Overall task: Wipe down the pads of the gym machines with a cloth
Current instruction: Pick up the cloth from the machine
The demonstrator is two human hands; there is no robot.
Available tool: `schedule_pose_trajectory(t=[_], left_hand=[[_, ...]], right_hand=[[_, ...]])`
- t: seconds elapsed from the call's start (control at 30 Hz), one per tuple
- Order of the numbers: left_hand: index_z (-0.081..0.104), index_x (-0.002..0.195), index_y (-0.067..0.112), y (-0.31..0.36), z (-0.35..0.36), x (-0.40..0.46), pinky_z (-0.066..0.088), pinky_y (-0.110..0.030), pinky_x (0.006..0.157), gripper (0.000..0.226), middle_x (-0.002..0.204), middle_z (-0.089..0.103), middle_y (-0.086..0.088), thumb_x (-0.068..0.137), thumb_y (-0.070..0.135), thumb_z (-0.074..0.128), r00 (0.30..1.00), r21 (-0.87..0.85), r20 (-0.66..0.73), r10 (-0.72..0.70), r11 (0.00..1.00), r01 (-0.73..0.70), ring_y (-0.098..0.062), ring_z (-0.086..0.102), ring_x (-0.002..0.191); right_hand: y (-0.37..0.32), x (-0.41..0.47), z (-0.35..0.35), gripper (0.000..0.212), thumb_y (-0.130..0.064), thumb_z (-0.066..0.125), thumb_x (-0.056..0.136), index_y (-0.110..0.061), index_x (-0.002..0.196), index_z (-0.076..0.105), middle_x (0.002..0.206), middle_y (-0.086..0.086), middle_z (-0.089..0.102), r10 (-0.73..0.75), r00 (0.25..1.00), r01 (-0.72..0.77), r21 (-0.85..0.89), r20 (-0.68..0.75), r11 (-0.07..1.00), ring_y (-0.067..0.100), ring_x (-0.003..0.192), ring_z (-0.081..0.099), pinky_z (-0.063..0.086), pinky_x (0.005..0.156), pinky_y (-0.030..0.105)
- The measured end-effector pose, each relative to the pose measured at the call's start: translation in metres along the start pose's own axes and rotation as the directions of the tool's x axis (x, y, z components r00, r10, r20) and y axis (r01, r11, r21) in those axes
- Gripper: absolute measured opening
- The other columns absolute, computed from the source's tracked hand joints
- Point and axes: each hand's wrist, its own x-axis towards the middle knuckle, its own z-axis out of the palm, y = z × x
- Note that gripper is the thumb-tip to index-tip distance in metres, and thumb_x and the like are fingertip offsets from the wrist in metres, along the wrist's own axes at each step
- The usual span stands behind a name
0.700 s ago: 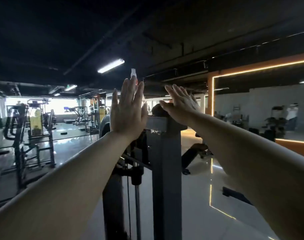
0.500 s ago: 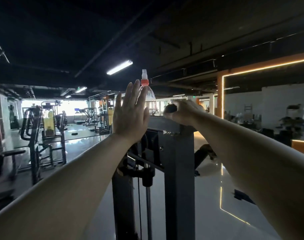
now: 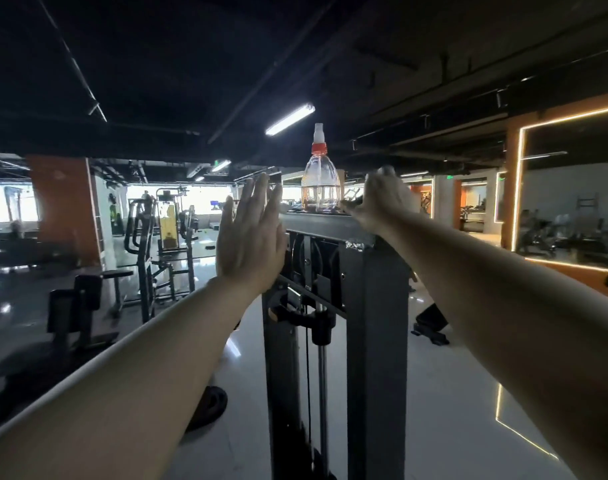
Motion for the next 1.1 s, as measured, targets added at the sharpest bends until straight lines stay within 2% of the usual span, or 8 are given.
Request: schedule_pose_trajectory(t=[0.1,0.17,0.33,0.5,0.63,0.8,0.9,1.1], left_hand=[[0.028,0.148,0.015,-0.001,-0.017,-0.011,0.010,-0.046,0.117,0.055,0.158,0.019,-0.009,0.095,0.026,0.031,0.998,0.007,0.002,-0.058,0.998,0.058,-0.026,0.016,0.145],[0.027,0.148,0.015,-0.002,-0.027,-0.018,0.012,-0.047,0.117,0.057,0.158,0.019,-0.009,0.093,0.029,0.027,0.998,0.037,0.014,-0.066,0.997,0.065,-0.026,0.015,0.145],[0.026,0.149,0.016,-0.020,-0.056,-0.040,0.011,-0.045,0.118,0.056,0.158,0.017,-0.009,0.094,0.029,0.027,0.995,0.150,0.049,-0.089,0.985,0.081,-0.026,0.014,0.146],[0.029,0.148,0.014,-0.032,-0.086,-0.073,0.013,-0.043,0.115,0.060,0.158,0.017,-0.008,0.092,0.018,0.049,0.986,0.151,0.058,-0.155,0.978,0.145,-0.026,0.018,0.145],[0.031,0.147,0.017,-0.052,-0.121,-0.127,0.036,-0.044,0.105,0.073,0.160,0.015,-0.003,0.083,0.008,0.065,0.939,0.184,0.233,-0.254,0.959,0.214,-0.030,0.035,0.137],[0.026,0.148,0.022,-0.114,-0.189,-0.201,0.033,-0.041,0.109,0.068,0.160,0.010,0.001,0.088,0.016,0.058,0.876,0.327,0.329,-0.352,0.913,0.244,-0.025,0.035,0.137],[0.025,0.150,0.020,-0.164,-0.241,-0.242,0.027,-0.042,0.112,0.060,0.160,0.011,-0.002,0.094,0.019,0.048,0.856,0.388,0.332,-0.396,0.885,0.259,-0.024,0.027,0.141],[0.039,0.143,0.012,-0.266,-0.354,-0.332,0.038,-0.046,0.105,0.053,0.154,0.030,-0.010,0.091,0.016,0.050,0.853,0.498,0.280,-0.440,0.826,0.263,-0.028,0.037,0.136]], right_hand=[[-0.005,0.020,-0.005,0.099,-0.073,0.051,0.079,-0.022,0.152,0.008,0.160,0.015,-0.002,0.115,0.961,-0.107,-0.046,0.251,0.993,0.046,0.142,0.011,0.018,0.110,0.062],[-0.009,0.023,0.006,0.092,-0.071,0.054,0.079,-0.022,0.150,0.023,0.156,0.019,0.018,0.132,0.919,-0.084,-0.143,0.372,0.986,0.046,0.136,0.029,0.028,0.111,0.057],[-0.022,-0.015,0.016,0.050,-0.017,0.071,0.082,-0.009,0.126,0.049,0.134,0.020,0.043,-0.069,0.995,0.075,-0.084,0.072,0.994,0.038,0.115,0.050,0.051,0.090,0.050],[-0.056,-0.090,0.007,0.049,-0.009,0.073,0.079,-0.011,0.123,0.053,0.152,0.013,0.027,-0.393,0.884,0.449,0.232,-0.252,0.863,0.035,0.133,0.035,0.052,0.092,0.049],[-0.107,-0.165,0.028,0.058,-0.002,0.080,0.069,-0.009,0.121,0.056,0.152,0.014,0.027,-0.489,0.821,0.571,0.410,-0.295,0.712,0.039,0.133,0.036,0.052,0.087,0.046],[-0.199,-0.234,0.047,0.055,-0.002,0.080,0.068,-0.007,0.118,0.058,0.152,0.017,0.028,-0.535,0.800,0.586,0.546,-0.271,0.599,0.042,0.132,0.038,0.048,0.093,0.046],[-0.267,-0.275,0.046,0.055,0.000,0.080,0.065,-0.007,0.115,0.059,0.149,0.020,0.032,-0.569,0.773,0.602,0.610,-0.282,0.516,0.047,0.123,0.046,0.056,0.081,0.049],[-0.422,-0.370,0.031,0.040,-0.011,0.074,0.073,-0.008,0.110,0.060,0.141,0.016,0.040,-0.602,0.745,0.536,0.795,-0.287,0.285,0.036,0.110,0.056,0.056,0.079,0.042]])
